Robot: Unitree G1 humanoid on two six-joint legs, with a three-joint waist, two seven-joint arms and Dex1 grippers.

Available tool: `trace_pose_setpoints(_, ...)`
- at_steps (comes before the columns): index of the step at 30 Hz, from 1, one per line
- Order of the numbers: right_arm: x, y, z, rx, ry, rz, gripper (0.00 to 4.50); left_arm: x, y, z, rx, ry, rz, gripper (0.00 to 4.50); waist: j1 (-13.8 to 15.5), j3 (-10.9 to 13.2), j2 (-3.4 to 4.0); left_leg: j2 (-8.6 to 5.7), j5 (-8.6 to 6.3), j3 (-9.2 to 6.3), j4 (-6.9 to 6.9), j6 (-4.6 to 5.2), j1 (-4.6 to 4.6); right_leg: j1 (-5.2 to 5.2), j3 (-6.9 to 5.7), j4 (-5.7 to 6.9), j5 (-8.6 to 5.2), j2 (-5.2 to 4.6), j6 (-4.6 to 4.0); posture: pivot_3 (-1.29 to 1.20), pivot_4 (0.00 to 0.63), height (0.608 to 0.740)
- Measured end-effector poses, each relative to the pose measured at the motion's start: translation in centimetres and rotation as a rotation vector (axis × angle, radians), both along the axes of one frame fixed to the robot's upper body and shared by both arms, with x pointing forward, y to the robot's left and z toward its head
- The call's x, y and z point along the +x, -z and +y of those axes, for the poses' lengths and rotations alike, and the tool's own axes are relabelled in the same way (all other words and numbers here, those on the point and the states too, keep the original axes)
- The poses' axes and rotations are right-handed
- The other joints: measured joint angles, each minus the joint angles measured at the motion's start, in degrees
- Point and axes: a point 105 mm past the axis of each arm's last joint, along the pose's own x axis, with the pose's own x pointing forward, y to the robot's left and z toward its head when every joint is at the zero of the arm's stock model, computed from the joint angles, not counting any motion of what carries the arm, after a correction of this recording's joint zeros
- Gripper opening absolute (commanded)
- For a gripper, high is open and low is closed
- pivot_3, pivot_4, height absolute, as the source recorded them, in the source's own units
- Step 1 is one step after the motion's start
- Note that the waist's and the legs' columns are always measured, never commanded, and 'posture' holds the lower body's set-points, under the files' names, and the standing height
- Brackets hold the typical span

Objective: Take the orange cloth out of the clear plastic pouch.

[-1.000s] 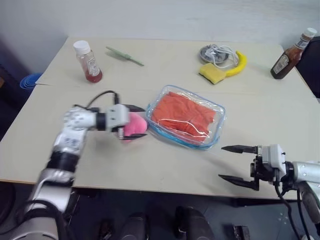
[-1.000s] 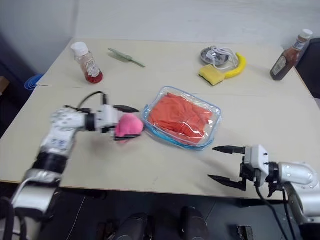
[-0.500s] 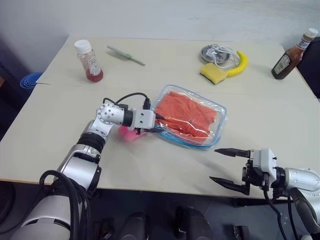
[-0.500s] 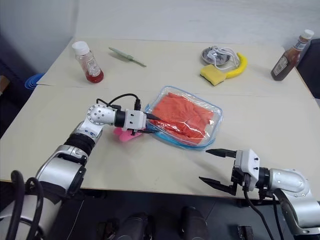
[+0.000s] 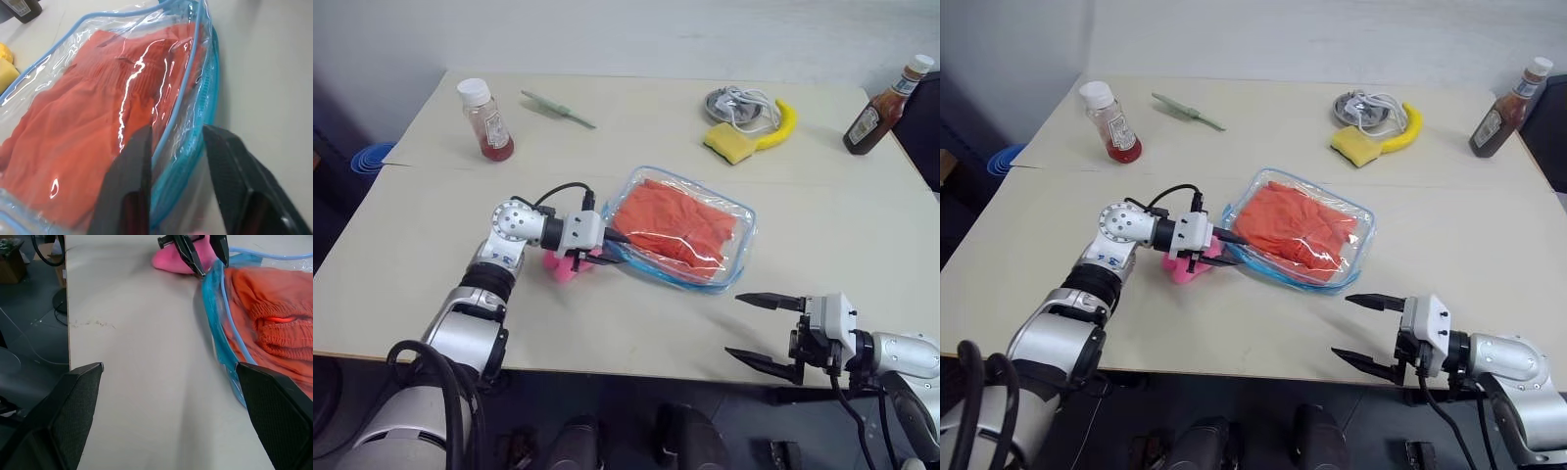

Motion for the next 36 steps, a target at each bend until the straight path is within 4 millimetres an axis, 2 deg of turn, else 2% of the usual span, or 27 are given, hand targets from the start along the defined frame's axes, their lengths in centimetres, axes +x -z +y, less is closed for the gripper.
trace_pose_setpoints(1,0.0,-0.1,0.1,0.008,0.002,-0.004,4.50,0.0,0.1,-0.1,0.016,0.004,-0.022,3.02,0.0,0.0,0.00,0.00,0.00,-0.01,0.00,0.00,0.00,0.00,0.00,0.00,0.00,-0.03,0.00,0.00,0.150,0.740)
trace_pose_setpoints(7,-0.3,-0.3,0.8,0.048,0.016,-0.023,4.50,0.7,0.7,-1.1,0.048,-0.033,-0.154,3.02,0.2,0.0,-0.02,-0.09,0.01,-0.03,0.00,0.05,-0.02,0.02,0.00,-0.04,0.04,-0.06,0.08,0.00,0.150,0.740)
trace_pose_setpoints(11,-0.2,-0.6,1.0,0.061,0.027,-0.040,4.50,1.1,0.8,-1.3,0.051,-0.058,-0.183,3.02,0.1,0.0,-0.02,-0.09,0.01,-0.03,0.00,0.07,-0.02,0.02,0.00,-0.04,0.05,-0.07,0.09,0.00,0.150,0.740)
trace_pose_setpoints(14,-0.1,-0.6,1.0,0.070,0.045,-0.043,4.50,1.2,0.7,-1.5,0.050,-0.059,-0.190,2.43,0.1,0.0,-0.02,-0.09,0.02,-0.02,0.00,0.07,-0.02,0.02,0.00,-0.04,0.05,-0.06,0.09,0.00,0.150,0.740)
trace_pose_setpoints(22,0.7,-1.4,0.5,0.178,0.150,-0.077,4.50,0.9,0.9,-2.0,0.025,-0.040,-0.116,0.02,0.1,0.0,-0.02,-0.12,0.03,-0.03,0.00,0.09,-0.03,0.02,-0.02,-0.03,0.05,-0.04,0.10,0.00,0.150,0.740)
trace_pose_setpoints(31,0.8,-1.6,0.2,0.242,0.205,-0.092,4.50,0.4,1.1,-2.4,-0.068,-0.047,0.114,0.02,0.0,0.0,-0.01,-0.15,0.04,-0.03,0.00,0.12,-0.04,0.02,-0.01,-0.02,0.06,-0.01,0.11,0.00,0.150,0.740)
trace_pose_setpoints(36,0.6,-1.4,0.2,0.239,0.201,-0.084,4.50,0.0,1.2,-2.4,-0.074,-0.042,0.177,0.02,0.0,0.0,-0.01,-0.15,0.04,-0.03,-0.01,0.12,-0.03,0.02,0.02,-0.03,0.06,-0.02,0.11,0.00,0.150,0.740)
